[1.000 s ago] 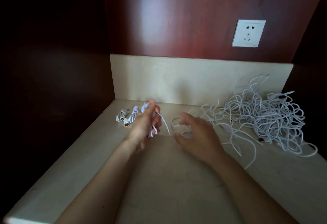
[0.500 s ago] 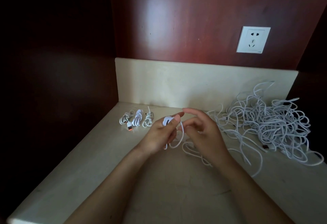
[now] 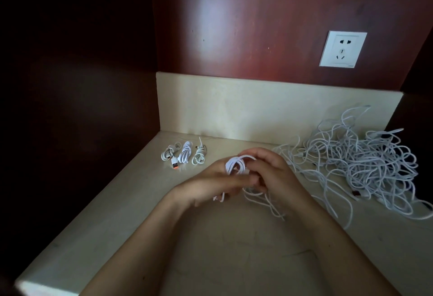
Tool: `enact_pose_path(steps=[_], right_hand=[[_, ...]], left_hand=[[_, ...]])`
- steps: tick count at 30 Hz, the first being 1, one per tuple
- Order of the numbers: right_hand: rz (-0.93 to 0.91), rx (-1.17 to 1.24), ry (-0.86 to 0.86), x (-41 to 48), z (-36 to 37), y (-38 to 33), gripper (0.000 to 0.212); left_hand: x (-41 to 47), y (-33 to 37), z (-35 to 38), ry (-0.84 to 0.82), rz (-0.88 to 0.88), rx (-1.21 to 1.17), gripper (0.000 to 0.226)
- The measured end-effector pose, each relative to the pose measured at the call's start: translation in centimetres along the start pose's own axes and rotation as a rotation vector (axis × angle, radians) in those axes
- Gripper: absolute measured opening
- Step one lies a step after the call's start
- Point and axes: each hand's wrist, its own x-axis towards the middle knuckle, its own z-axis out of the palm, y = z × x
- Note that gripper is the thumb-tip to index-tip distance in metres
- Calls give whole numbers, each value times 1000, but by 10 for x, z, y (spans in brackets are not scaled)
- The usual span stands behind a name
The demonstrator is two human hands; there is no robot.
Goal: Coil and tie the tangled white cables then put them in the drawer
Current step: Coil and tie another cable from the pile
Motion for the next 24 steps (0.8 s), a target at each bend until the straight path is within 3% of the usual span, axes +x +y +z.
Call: enact_pose_path(steps=[3, 6, 9, 18, 20, 24], right_hand=[[107, 73, -32, -2, -2, -3, 25], [186, 132, -99, -3, -2, -6, 29], [190, 107, -152, -9, 1, -13, 18], [82, 144, 146, -2, 5, -5, 12], [53, 128, 171, -2, 4, -2, 9], [19, 92, 216, 2, 6, 3, 9]], left_hand=[[3, -2, 0, -45, -46, 91, 30], [5, -5, 1, -13, -110, 112, 31], [7, -5, 3, -16, -111, 170, 29], [14, -12, 18, 304, 166, 37, 43], [17, -22, 19, 329, 150, 132, 28], [18, -33, 15, 386, -40, 455, 28]])
